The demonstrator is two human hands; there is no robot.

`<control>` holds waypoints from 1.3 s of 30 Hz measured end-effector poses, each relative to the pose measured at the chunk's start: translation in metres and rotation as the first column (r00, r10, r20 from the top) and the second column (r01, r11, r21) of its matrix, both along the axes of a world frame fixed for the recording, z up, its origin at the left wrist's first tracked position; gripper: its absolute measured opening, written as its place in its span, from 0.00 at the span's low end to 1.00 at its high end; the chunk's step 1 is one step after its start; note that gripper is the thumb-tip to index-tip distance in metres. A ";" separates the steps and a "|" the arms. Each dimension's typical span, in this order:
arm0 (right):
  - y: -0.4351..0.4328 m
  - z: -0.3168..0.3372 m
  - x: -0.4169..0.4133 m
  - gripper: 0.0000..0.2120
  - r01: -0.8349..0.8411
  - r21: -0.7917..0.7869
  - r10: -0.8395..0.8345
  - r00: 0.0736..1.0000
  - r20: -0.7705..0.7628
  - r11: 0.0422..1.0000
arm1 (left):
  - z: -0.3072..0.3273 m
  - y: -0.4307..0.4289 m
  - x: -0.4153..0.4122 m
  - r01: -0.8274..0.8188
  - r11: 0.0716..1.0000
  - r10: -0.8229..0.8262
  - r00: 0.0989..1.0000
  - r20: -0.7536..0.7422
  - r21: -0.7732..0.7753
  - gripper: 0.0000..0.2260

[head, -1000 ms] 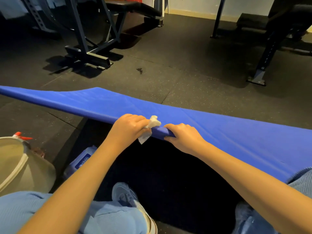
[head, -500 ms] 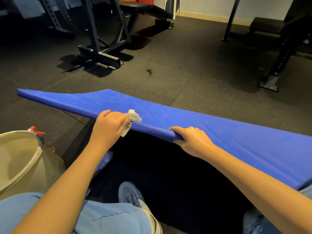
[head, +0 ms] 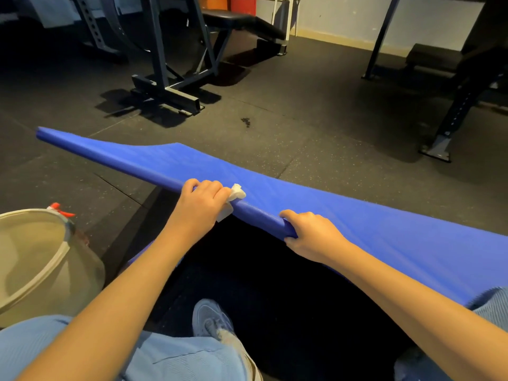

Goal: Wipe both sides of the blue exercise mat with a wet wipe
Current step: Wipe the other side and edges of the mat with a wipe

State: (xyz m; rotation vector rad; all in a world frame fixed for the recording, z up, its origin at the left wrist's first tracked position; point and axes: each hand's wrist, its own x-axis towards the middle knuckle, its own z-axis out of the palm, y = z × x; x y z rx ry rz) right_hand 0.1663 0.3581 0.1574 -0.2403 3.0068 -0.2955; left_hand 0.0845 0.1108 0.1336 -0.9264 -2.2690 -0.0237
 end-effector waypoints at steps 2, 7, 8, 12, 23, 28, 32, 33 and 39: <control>-0.015 0.003 -0.003 0.18 0.001 -0.099 -0.004 0.999 -0.032 0.995 | 0.010 0.011 0.001 0.043 0.999 -0.044 0.998 -0.046 -0.008 0.07; -0.047 0.024 -0.019 0.14 0.059 -0.231 -0.091 0.987 -0.129 0.971 | 0.030 0.022 0.000 0.107 0.994 -0.106 0.994 -0.029 0.020 0.05; -0.048 0.027 -0.022 0.13 0.061 -0.198 -0.089 0.986 -0.138 0.978 | 0.033 0.020 -0.001 0.120 0.993 -0.119 0.993 -0.009 0.025 0.06; -0.048 0.042 -0.029 0.15 -0.004 -0.042 -0.001 0.994 -0.109 0.999 | 0.046 0.005 -0.006 0.099 0.995 -0.100 0.989 0.106 0.013 0.10; -0.032 0.069 -0.036 0.09 -0.018 0.063 0.023 0.996 -0.087 0.998 | 0.090 -0.033 -0.033 -0.240 0.967 0.205 0.935 0.288 0.090 0.14; -0.029 0.069 -0.033 0.21 -0.075 0.021 0.077 0.994 -0.081 0.997 | 0.099 -0.016 -0.025 -0.218 0.976 0.203 0.930 0.305 0.014 0.18; -0.029 0.069 -0.036 0.17 -0.105 0.009 0.105 0.984 -0.141 0.994 | 0.106 -0.020 -0.019 -0.080 0.990 0.113 0.940 0.322 -0.114 0.14; -0.029 0.068 -0.037 0.14 -0.107 0.000 0.106 0.983 -0.153 0.994 | 0.106 -0.022 -0.017 -0.072 0.985 0.124 0.928 0.351 -0.158 0.15; -0.036 0.059 -0.036 0.09 -0.137 -0.006 0.134 0.973 -0.188 0.990 | 0.111 -0.052 -0.017 -0.093 0.956 0.207 0.885 0.417 -0.278 0.19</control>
